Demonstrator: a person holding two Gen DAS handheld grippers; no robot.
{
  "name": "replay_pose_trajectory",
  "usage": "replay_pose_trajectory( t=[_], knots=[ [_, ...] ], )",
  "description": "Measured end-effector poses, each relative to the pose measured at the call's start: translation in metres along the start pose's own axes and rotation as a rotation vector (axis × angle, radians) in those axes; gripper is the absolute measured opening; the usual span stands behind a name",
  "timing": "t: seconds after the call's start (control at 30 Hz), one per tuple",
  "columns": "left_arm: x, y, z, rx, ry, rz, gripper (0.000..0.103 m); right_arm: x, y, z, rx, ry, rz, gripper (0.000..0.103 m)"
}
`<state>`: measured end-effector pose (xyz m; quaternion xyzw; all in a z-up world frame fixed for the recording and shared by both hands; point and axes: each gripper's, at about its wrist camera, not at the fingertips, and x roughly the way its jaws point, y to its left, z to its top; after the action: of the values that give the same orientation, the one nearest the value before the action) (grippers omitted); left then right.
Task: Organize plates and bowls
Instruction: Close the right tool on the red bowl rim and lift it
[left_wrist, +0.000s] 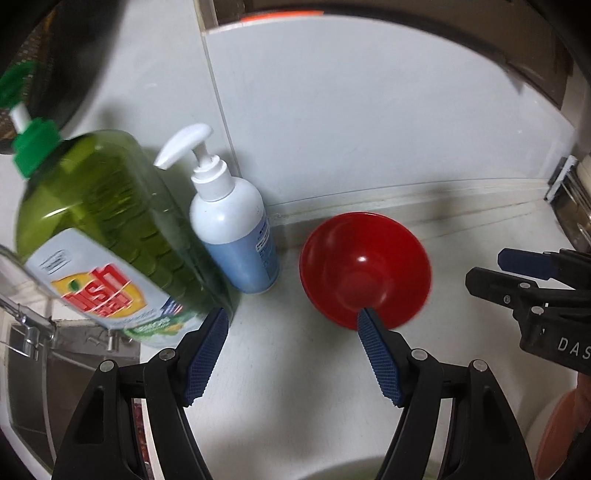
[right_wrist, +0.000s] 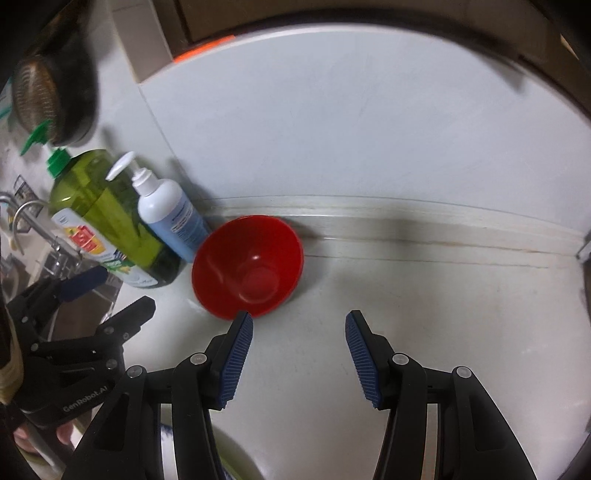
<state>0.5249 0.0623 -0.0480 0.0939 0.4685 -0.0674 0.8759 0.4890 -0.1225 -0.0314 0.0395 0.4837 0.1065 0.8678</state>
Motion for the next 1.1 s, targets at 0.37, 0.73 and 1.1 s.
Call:
replay_pose_trajectory(
  t=[0.37, 0.73, 1.1],
  knots=[
    [0.053, -0.007, 0.008, -0.002, 0.044, 0.003, 0.069, 0.054, -0.01, 0.013, 0.057, 0.055, 0.024, 0.053],
    [0.077, -0.012, 0.015, -0.032, 0.085, -0.02, 0.047, 0.089, -0.011, 0.022, 0.093, 0.104, 0.066, 0.038],
    [0.09, -0.021, 0.017, -0.031, 0.113, -0.046, 0.014, 0.103, -0.006, 0.024, 0.064, 0.116, 0.07, 0.013]
  ],
)
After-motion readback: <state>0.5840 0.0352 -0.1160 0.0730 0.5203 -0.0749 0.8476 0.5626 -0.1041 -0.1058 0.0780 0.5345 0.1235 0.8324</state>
